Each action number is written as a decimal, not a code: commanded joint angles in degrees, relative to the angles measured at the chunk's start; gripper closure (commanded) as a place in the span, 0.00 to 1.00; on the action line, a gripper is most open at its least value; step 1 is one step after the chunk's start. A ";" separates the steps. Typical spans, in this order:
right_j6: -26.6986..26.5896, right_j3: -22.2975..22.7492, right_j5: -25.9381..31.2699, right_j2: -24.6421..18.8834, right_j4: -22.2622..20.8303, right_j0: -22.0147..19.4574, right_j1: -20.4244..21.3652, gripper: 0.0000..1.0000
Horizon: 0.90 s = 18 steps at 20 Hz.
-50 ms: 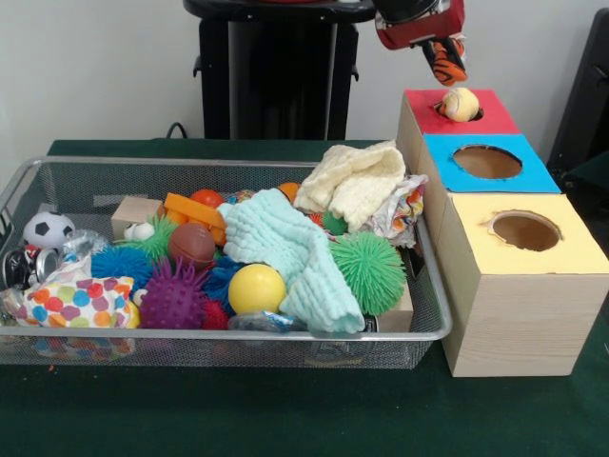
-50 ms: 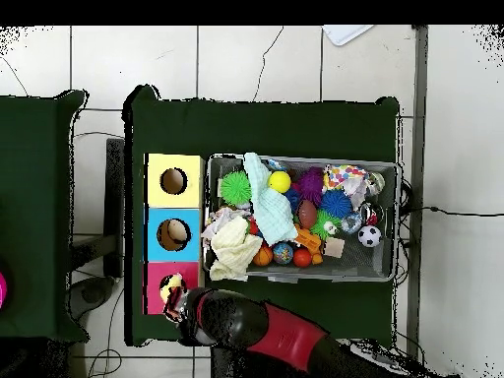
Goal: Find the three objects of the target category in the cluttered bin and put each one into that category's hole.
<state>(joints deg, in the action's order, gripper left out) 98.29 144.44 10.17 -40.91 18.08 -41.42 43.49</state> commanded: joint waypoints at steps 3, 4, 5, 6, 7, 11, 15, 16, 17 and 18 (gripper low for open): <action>12.96 -7.63 -0.63 -1.59 3.67 0.17 -1.11 1.00; 13.26 -7.54 -1.34 -2.05 3.62 -0.14 -1.47 1.00; 13.44 -7.53 -1.87 -2.23 3.56 -0.25 -1.73 1.00; 13.26 -7.72 -2.22 -1.83 3.40 -0.04 -2.08 1.00; 13.09 -7.92 -2.56 -1.42 3.23 0.17 -2.42 1.00; 13.83 -8.13 -5.16 -1.73 2.98 0.15 -4.17 1.00; 14.01 -8.82 -7.67 -1.72 2.42 0.61 -6.12 1.00; 14.16 -8.91 -8.33 -1.70 2.29 0.91 -6.49 1.00; 14.30 -8.96 -8.82 -1.75 2.22 1.12 -6.67 1.00; 14.31 -9.07 -9.23 -1.62 2.15 1.32 -6.98 1.00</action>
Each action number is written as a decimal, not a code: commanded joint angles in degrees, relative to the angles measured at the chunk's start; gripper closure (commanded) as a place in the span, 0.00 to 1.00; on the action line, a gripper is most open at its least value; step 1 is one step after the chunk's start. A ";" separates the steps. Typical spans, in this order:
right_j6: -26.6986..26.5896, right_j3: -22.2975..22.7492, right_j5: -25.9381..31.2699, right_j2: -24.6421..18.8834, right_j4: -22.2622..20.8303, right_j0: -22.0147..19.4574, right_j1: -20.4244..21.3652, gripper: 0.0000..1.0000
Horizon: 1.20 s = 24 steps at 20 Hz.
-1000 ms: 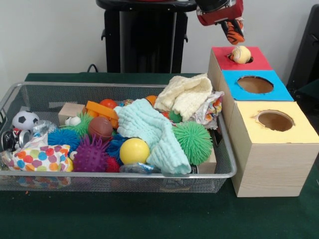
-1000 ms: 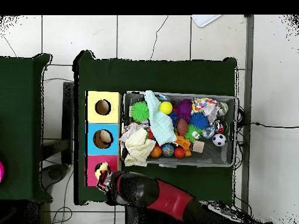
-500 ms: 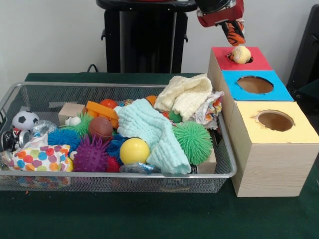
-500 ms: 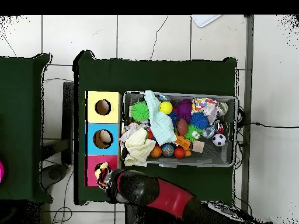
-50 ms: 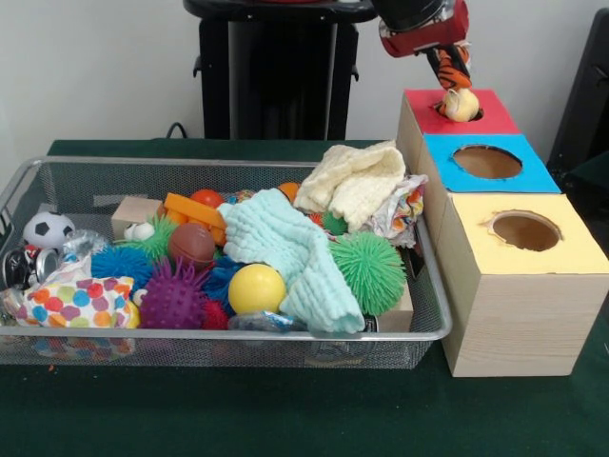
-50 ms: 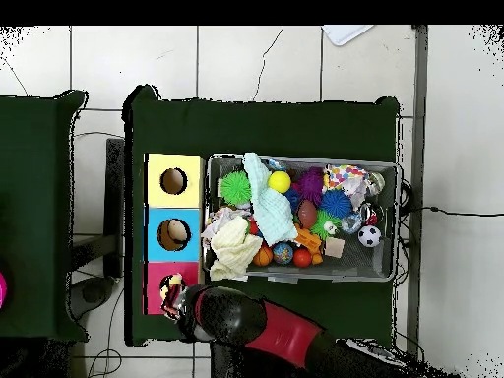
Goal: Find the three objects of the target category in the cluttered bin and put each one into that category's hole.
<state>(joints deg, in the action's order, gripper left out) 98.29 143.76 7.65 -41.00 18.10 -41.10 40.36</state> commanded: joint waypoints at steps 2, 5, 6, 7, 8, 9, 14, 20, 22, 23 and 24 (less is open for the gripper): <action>14.46 -8.57 -7.49 -1.29 2.13 1.41 -4.40 1.00; 13.91 -8.95 -8.22 -0.76 1.82 1.75 -5.03 1.00; 13.99 -8.99 -8.80 -0.64 1.73 1.81 -5.19 1.00; 13.84 -9.10 -9.12 -0.39 1.61 1.94 -5.36 1.00; 13.72 -9.17 -9.49 -0.29 1.46 1.96 -5.63 1.00; 13.60 -9.32 -9.99 -0.18 1.26 1.95 -6.06 1.00; 11.93 -11.17 -12.68 2.75 0.32 3.84 -9.28 1.00; 8.14 -14.16 -12.38 7.62 -0.41 6.68 -12.93 1.00; 6.79 -15.18 -10.50 9.99 -0.13 8.13 -13.25 1.00; 6.19 -15.27 -9.58 11.23 -0.16 9.07 -12.89 1.00; 5.45 -15.73 -8.08 12.70 -0.22 10.00 -12.76 1.00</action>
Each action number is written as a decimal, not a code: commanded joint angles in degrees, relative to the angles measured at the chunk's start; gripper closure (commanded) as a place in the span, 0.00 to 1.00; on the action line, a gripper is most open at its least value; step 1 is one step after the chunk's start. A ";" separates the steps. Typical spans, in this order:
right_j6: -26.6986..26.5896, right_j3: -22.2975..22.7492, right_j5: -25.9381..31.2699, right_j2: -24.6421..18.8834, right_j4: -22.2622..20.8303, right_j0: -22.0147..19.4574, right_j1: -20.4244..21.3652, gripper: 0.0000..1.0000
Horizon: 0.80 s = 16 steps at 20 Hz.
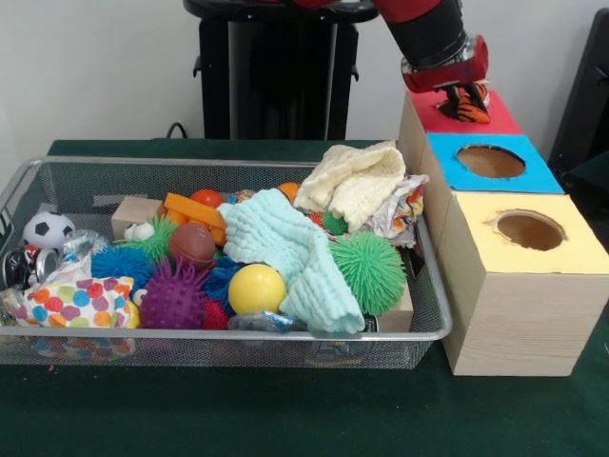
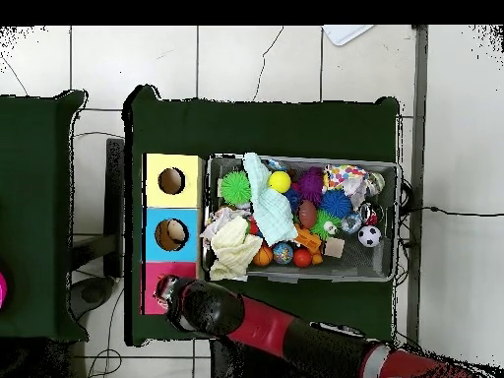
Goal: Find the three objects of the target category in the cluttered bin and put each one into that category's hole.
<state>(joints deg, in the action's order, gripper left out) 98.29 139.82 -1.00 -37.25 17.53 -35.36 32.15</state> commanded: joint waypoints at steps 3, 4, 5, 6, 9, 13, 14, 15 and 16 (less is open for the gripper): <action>4.21 -11.98 4.67 13.13 0.24 7.32 -2.73 1.00; 3.72 -12.42 6.05 14.53 0.15 8.21 -2.43 1.00; 3.23 -12.85 7.42 15.93 0.06 9.09 -2.13 1.00; 2.94 -13.48 8.64 17.19 -0.05 9.94 -2.06 1.00; 2.19 -15.24 12.78 20.72 -0.96 12.34 -1.24 1.00; 4.74 -14.76 13.30 20.26 -1.47 11.47 -1.11 0.00; 4.37 -14.96 13.98 20.14 -2.33 11.31 -0.58 0.00; 4.03 -14.80 15.23 19.97 -2.84 10.84 -0.18 0.00; 4.19 -14.52 15.79 19.60 -2.91 10.37 0.42 0.00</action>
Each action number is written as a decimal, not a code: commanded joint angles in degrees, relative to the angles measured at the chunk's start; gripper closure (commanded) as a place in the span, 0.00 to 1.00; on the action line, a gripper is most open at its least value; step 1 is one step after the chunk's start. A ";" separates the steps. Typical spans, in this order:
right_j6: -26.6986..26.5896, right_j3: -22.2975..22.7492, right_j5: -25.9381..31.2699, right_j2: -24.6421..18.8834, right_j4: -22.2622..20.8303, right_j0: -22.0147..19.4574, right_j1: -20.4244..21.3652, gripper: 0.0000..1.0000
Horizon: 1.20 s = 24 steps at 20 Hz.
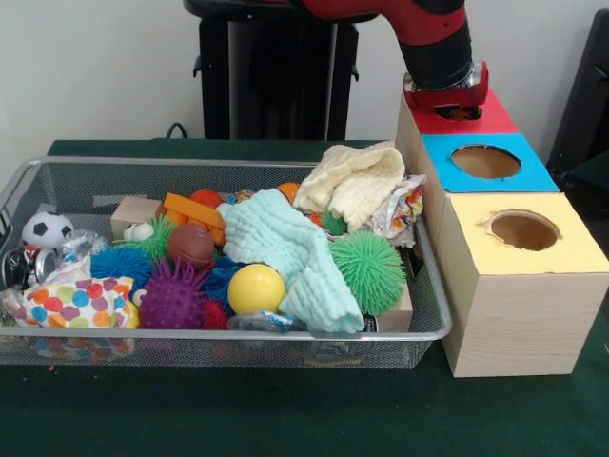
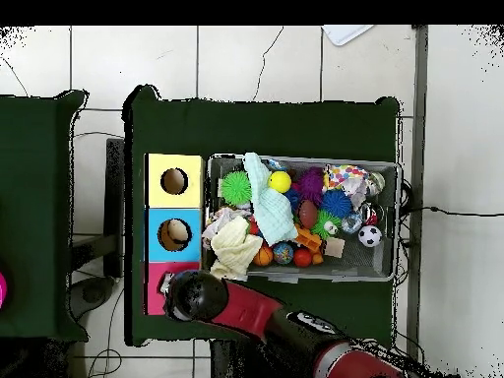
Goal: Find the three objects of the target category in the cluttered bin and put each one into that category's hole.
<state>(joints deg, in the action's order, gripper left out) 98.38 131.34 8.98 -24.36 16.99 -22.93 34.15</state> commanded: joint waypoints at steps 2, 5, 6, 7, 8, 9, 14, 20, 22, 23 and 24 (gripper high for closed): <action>3.53 -6.04 7.16 6.65 -3.08 -2.72 -0.89 0.00; 3.35 -6.22 10.14 6.27 -3.33 -3.90 0.83 0.00; 3.38 -5.51 10.15 5.86 -3.55 -4.35 1.25 0.00; 3.42 -4.79 10.15 5.44 -3.77 -4.80 1.67 0.00; 3.32 -4.69 10.91 5.34 -3.89 -5.01 2.26 0.00; 3.39 -4.78 12.01 5.50 -3.94 -4.97 2.94 0.00; 3.85 -4.40 16.60 6.74 -4.81 -4.40 7.35 0.00; 8.21 -3.95 20.84 11.46 -4.47 -1.48 15.19 0.00; 8.39 -4.73 21.69 13.30 -5.70 -0.37 16.43 0.00; 8.33 -4.97 21.99 13.86 -6.32 0.16 16.51 0.00; 8.40 -5.26 21.90 14.58 -6.83 0.61 16.60 0.00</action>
<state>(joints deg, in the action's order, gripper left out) 98.35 129.78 23.91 -20.26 14.36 -22.04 44.61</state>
